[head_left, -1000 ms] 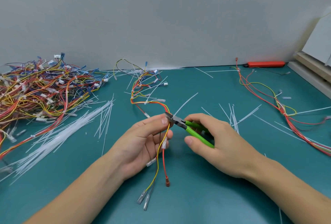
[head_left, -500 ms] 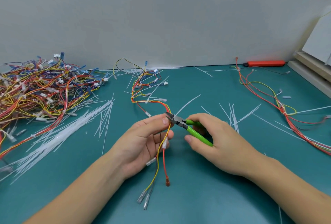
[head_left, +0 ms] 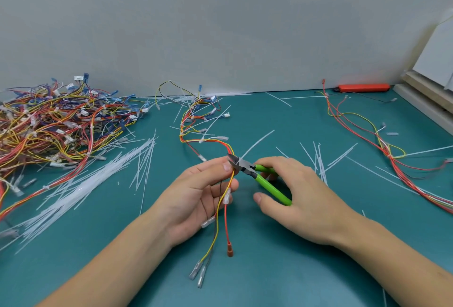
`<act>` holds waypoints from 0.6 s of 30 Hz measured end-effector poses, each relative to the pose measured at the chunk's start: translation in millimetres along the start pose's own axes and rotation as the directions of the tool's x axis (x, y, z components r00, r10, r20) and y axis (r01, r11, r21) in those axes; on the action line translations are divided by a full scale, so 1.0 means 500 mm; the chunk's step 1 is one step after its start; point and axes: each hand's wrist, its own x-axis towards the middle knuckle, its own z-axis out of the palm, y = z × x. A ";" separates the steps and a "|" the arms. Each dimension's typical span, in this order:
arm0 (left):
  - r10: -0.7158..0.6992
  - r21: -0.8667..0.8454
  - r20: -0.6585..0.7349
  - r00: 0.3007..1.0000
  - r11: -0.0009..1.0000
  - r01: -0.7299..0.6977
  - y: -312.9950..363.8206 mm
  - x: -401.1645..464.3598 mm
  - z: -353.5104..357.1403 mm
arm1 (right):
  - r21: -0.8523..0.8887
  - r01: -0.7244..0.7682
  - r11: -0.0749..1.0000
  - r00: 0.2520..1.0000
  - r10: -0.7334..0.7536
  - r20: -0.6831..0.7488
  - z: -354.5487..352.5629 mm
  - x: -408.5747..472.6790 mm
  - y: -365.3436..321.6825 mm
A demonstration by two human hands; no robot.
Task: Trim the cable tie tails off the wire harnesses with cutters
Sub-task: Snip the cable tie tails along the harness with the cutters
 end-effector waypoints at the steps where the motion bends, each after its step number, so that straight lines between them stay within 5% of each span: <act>1: 0.001 0.003 0.001 1.000 1.000 -0.001 0.000 0.000 0.000 | -0.002 0.003 1.000 1.000 -0.003 -0.001 0.000 0.001 0.001; 18: 0.002 0.035 0.033 0.999 0.999 -0.003 -0.001 -0.002 0.000 | 0.023 -0.006 1.000 1.000 0.006 0.012 -0.004 0.007 0.003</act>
